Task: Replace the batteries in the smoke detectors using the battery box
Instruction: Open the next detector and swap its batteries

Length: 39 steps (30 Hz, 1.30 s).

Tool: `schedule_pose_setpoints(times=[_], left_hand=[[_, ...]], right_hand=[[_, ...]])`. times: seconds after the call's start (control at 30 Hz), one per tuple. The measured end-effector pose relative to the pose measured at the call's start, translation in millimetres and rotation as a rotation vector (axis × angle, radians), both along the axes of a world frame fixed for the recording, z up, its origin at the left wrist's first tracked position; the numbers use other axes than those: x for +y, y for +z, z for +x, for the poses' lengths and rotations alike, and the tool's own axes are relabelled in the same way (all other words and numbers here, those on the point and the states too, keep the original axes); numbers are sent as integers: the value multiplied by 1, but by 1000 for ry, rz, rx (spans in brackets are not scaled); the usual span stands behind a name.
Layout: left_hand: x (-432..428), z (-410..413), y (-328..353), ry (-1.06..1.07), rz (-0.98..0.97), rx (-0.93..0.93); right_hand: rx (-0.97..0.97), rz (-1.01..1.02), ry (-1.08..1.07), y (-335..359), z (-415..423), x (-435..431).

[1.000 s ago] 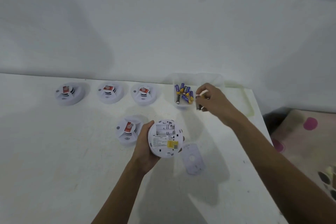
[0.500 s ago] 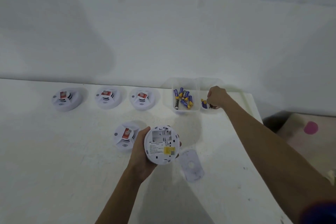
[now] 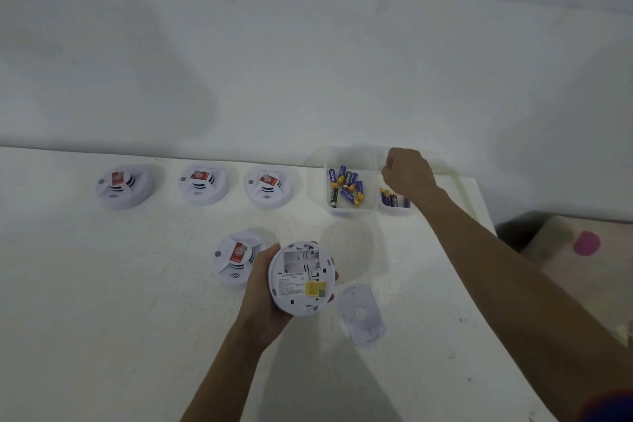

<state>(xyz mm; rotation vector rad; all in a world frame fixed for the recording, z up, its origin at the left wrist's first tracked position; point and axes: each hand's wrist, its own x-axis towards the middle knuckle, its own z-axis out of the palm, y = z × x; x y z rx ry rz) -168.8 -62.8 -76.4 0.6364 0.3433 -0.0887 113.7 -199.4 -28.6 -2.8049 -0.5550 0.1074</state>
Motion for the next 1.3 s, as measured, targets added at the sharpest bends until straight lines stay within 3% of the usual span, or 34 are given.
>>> schedule_pose_setpoints(times=[0.1, 0.23, 0.43, 1.0, 1.3], left_hand=[[-1, 0, 0, 6, -13, 17], [-1, 0, 1, -6, -18, -3], [3, -1, 0, -3, -27, -31], [10, -5, -9, 99, -56, 67], [11, -6, -4, 94, -72, 45]], right_hand=[[8, 92, 150, 7, -10, 14], [45, -10, 307, 3, -26, 38], [41, -288, 293, -18, -43, 61], [97, -317, 96, -38, -47, 81], [126, -331, 221, -36, -47, 76]])
